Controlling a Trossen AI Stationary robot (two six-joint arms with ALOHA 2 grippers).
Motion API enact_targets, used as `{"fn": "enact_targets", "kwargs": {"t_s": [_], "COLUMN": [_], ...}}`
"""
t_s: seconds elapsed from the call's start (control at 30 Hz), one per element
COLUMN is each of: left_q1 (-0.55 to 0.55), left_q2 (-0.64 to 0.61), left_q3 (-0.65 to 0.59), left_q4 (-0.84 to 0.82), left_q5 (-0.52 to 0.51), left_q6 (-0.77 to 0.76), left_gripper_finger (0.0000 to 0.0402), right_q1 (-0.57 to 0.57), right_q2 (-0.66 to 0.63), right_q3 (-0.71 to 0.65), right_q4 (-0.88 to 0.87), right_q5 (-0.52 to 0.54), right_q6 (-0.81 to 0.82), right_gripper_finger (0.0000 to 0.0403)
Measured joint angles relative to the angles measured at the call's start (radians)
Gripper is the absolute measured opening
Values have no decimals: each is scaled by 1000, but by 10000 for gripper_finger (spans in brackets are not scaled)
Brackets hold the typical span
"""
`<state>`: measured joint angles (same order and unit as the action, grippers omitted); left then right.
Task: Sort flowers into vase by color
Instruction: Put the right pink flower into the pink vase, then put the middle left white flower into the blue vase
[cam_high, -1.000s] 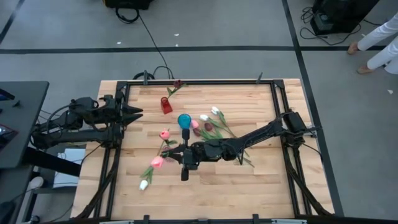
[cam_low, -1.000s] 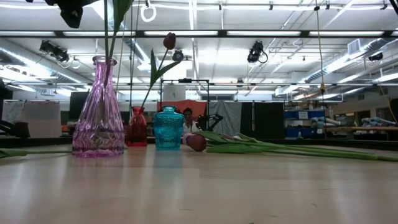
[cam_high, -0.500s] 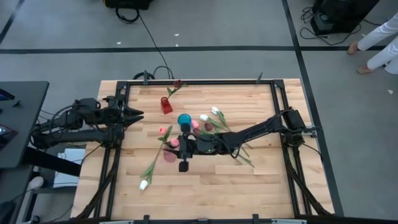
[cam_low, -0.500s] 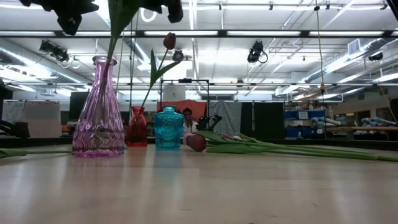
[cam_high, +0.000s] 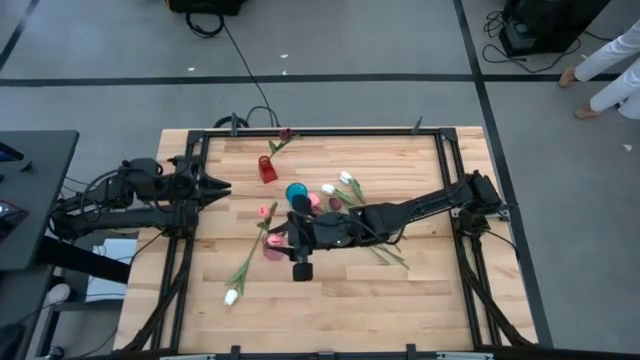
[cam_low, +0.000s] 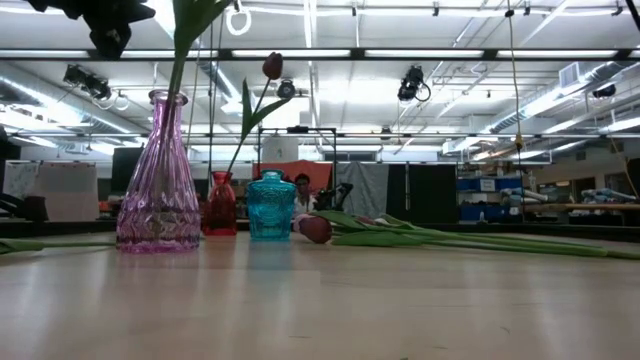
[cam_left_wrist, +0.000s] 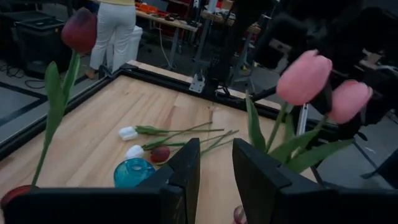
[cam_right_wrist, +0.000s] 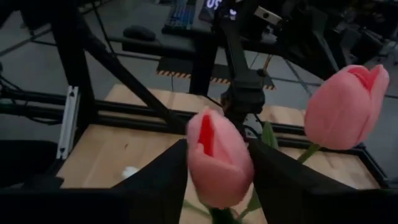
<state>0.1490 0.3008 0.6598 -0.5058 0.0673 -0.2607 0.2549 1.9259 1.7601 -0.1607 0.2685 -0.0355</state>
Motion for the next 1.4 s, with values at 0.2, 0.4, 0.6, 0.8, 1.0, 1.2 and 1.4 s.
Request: {"fn": "enact_targets", "kwargs": {"t_s": [0.2, 0.4, 0.6, 0.8, 1.0, 1.2, 1.4], "left_q1": [0, 0, -1, -43, -180, -351, -490], "left_q2": [8, 59, 143, 204, 206, 252, 373], "left_q3": [0, 0, 0, 0, 0, 0, 0], "left_q4": [-38, -60, -153, -318, -377, -378, -376], "left_q5": [2, 50, 167, 189, 107, -14, -114], "left_q6": [18, 24, -9, -98, -181, -336, -486], "left_gripper_finger": [102, 119, 153, 157, 157, 156, 156], "right_q1": [-10, -16, 9, 41, 36, 28, 30], "right_q2": [0, 0, -67, -175, -238, -315, -430], "right_q3": [42, 89, 163, 166, 38, -234, -532], "right_q4": [-22, -27, -127, -374, -462, -359, -143], "right_q5": [2, 0, 49, 227, 269, 307, 337], "right_q6": [-1, -21, -52, 23, 144, 242, 258], "right_gripper_finger": [230, 283, 313, 308, 289, 277, 270]}}
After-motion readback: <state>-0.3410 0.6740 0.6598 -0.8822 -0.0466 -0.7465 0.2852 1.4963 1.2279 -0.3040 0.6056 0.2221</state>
